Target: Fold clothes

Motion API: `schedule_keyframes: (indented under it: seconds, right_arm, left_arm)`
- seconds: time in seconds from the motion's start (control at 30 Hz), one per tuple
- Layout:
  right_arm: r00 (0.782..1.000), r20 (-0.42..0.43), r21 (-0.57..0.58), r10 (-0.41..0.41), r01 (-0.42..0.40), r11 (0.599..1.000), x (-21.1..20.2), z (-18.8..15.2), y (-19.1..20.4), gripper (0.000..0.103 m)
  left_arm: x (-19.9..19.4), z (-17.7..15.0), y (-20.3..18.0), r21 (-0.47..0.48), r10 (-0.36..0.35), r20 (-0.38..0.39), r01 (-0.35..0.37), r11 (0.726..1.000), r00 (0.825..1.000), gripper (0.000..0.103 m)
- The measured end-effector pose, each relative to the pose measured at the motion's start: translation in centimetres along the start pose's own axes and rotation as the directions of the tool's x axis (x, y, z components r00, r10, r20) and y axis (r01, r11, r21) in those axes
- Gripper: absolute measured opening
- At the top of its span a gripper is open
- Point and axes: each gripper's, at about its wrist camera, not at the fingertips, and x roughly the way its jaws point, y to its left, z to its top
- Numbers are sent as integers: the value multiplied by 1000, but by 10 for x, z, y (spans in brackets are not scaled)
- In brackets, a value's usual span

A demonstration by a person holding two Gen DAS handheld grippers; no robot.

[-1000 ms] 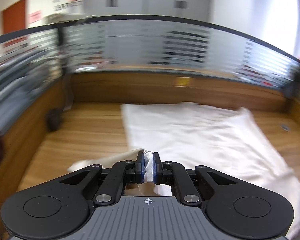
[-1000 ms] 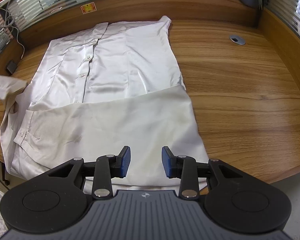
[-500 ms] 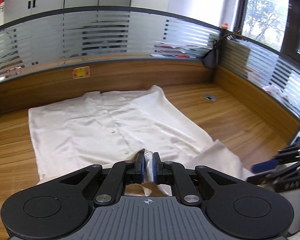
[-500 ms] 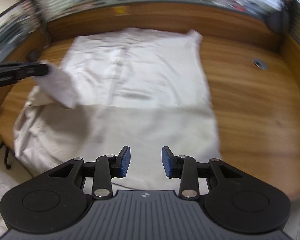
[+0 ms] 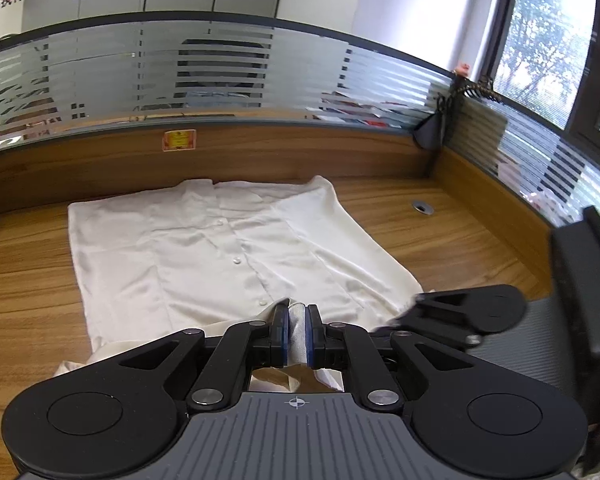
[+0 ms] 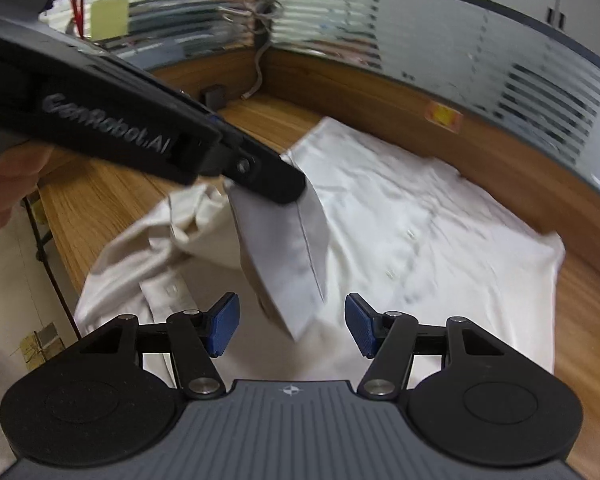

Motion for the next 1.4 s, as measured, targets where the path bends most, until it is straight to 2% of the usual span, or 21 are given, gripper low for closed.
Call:
schedule_keyframes:
  seconds: [0.03,0.1,0.13,0.2,0.23,0.33,0.4,0.43,0.5,0.57,0.67,0.9,0.93,0.97,1.0,1.1,1.23,1.27,1.33,1.4]
  right_arm:
    - [1000,-3,-15,5,-5,1000,4,4,2,47]
    - [1000,-15,-45,13,-14,999,12,11,5,33]
    - [1000,-20,-54,19,-20,998,14,13,6,23]
    - [998,-32,-56,45,-46,997,16,20,4,9]
    - [998,-41,-51,57,-59,997,16,22,2,7]
    - [993,-66,5,98,-98,995,10,35,-11,5]
    - [989,-82,61,126,-121,991,3,45,-22,5]
    - [986,-90,89,141,-133,987,0,49,-27,5]
    - [980,-104,146,170,-154,977,-6,59,-38,5]
    - [973,-114,206,201,-174,963,-12,67,-50,5]
    - [968,-114,273,225,-188,944,-22,72,-67,4]
    - [973,-116,308,199,-155,939,-36,71,-86,4]
    - [974,-115,312,194,-150,938,-37,70,-87,4]
    - [975,-114,317,188,-144,937,-38,69,-89,4]
    - [977,-113,328,182,-136,935,-40,67,-92,4]
    - [981,-113,376,160,-107,920,-49,59,-106,4]
    - [985,-114,439,131,-69,896,-62,49,-124,4]
    - [985,-112,462,130,-65,884,-67,47,-130,4]
    - [981,-101,550,163,-81,831,-77,37,-148,4]
    - [977,-95,652,190,-83,754,-85,20,-167,4]
  left_arm:
    - [-2,-1,2,-4,5,-1,-5,1000,1000,10]
    - [-4,-3,6,-21,15,-6,-15,1000,1000,10]
    - [-6,-4,9,-34,23,-9,-23,999,1000,11]
    - [-9,-8,15,-62,45,-15,-46,997,999,12]
    - [-12,-10,18,-81,58,-15,-59,995,998,13]
    - [-23,-24,32,-137,97,-9,-98,986,995,25]
    - [-28,-37,42,-155,153,-15,-153,976,988,35]
    - [-29,-44,47,-161,188,-25,-189,969,982,41]
    - [-27,-59,60,-165,256,-65,-264,950,964,43]
    - [-20,-74,73,-166,324,-122,-341,925,938,44]
    - [-3,-94,92,-169,401,-199,-434,885,894,44]
    - [29,-114,119,-163,479,-290,-536,828,828,43]
    - [34,-115,120,-154,492,-309,-554,818,814,34]
    - [37,-115,122,-148,505,-319,-568,809,802,17]
    - [38,-116,123,-143,513,-320,-576,805,797,11]
    - [28,-118,120,-149,552,-271,-600,786,789,4]
    - [12,-117,123,-174,587,-221,-624,762,779,4]
    - [8,-118,125,-191,586,-213,-621,760,782,4]
    - [-2,-118,130,-241,573,-198,-607,758,795,4]
    - [-11,-118,136,-295,559,-186,-588,753,808,4]
